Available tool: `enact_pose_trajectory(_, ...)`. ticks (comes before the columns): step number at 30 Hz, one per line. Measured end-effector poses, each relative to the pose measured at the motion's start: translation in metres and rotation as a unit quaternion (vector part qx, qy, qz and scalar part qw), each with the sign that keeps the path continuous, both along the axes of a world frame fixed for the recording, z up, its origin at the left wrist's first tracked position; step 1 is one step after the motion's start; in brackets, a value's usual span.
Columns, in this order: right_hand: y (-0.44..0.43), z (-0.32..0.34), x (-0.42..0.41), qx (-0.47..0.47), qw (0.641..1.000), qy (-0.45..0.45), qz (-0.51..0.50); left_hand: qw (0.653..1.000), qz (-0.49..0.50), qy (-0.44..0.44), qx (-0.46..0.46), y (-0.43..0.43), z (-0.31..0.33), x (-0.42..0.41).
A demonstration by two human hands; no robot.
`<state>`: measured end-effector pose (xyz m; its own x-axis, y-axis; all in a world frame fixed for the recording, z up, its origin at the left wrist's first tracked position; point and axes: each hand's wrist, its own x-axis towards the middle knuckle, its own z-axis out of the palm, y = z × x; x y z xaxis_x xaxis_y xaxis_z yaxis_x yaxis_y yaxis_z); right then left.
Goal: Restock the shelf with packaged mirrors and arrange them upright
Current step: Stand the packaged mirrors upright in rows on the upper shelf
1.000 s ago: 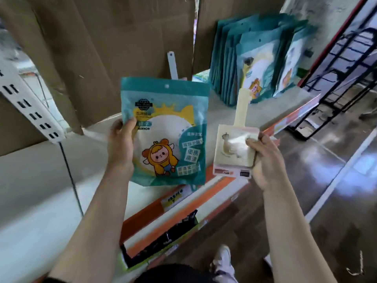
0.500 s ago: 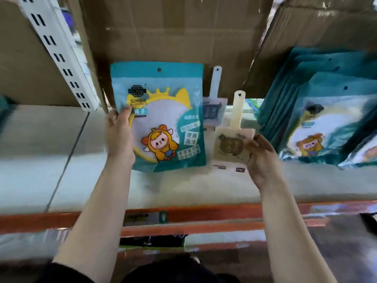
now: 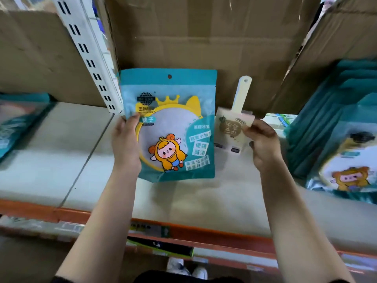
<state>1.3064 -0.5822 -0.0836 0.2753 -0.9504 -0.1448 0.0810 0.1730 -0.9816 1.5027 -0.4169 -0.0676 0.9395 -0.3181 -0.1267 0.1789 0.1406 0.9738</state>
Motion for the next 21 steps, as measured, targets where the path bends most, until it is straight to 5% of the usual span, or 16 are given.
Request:
enact_pose_trajectory(10, -0.019, -0.019, 0.023, -0.181, 0.938, 0.289, -0.061, 0.998, -0.042, -0.019, -0.052, -0.020, 0.005, 0.012)
enact_pose_trajectory(21, -0.015, -0.029, 0.028, -0.193, 0.918, 0.328, -0.108, 0.991, -0.083, 0.006, -0.105, -0.030, -0.005, 0.022)
